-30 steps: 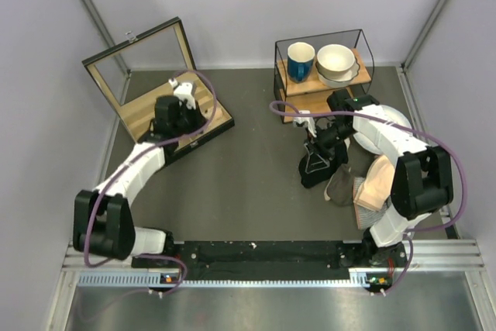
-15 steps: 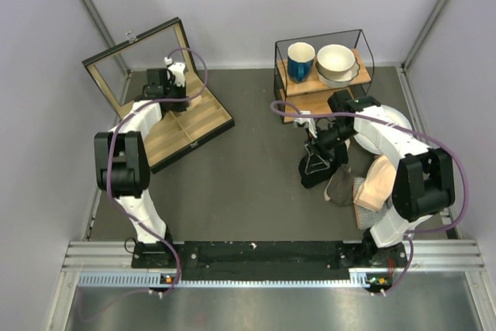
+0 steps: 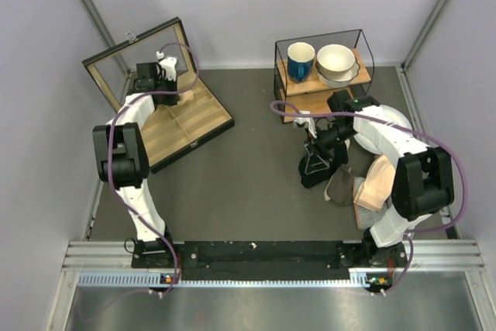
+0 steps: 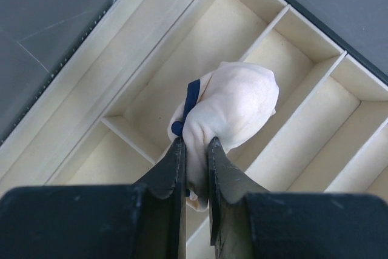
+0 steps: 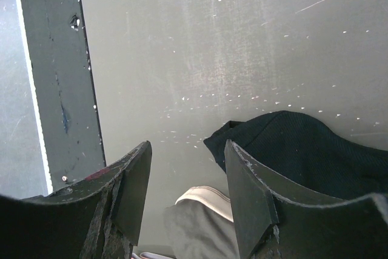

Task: Roll the underwear
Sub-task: Place the underwear in the storage box.

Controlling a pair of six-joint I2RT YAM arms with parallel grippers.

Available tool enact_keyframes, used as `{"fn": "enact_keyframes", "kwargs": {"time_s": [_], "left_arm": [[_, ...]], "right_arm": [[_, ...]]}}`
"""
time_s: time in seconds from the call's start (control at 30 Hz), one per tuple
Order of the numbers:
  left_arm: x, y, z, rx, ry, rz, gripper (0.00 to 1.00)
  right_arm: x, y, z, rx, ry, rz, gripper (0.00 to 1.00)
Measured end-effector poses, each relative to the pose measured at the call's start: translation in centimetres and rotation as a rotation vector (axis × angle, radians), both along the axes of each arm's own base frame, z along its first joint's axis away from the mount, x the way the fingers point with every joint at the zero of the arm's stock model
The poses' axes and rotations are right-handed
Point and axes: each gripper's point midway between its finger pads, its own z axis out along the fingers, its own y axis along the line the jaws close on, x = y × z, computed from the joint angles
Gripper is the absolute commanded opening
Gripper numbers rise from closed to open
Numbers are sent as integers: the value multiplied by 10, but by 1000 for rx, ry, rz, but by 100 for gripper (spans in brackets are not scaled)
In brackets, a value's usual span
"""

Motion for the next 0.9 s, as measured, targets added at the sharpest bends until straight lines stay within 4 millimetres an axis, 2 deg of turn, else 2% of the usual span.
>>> {"fn": "enact_keyframes", "kwargs": {"time_s": [0.23, 0.37, 0.67, 0.8, 0.9], "left_arm": [[20, 4, 6, 5, -32, -19, 0], [24, 6, 11, -12, -47, -28, 0], [40, 12, 41, -10, -130, -32, 0], [43, 11, 40, -12, -133, -41, 1], [51, 10, 31, -22, -123, -56, 0]], "right_arm": [[0, 0, -5, -9, 18, -1, 53], [0, -1, -8, -16, 25, 0, 53], [0, -2, -16, -37, 45, 4, 52], [0, -2, -17, -39, 47, 4, 52], [1, -2, -18, -43, 47, 4, 53]]}}
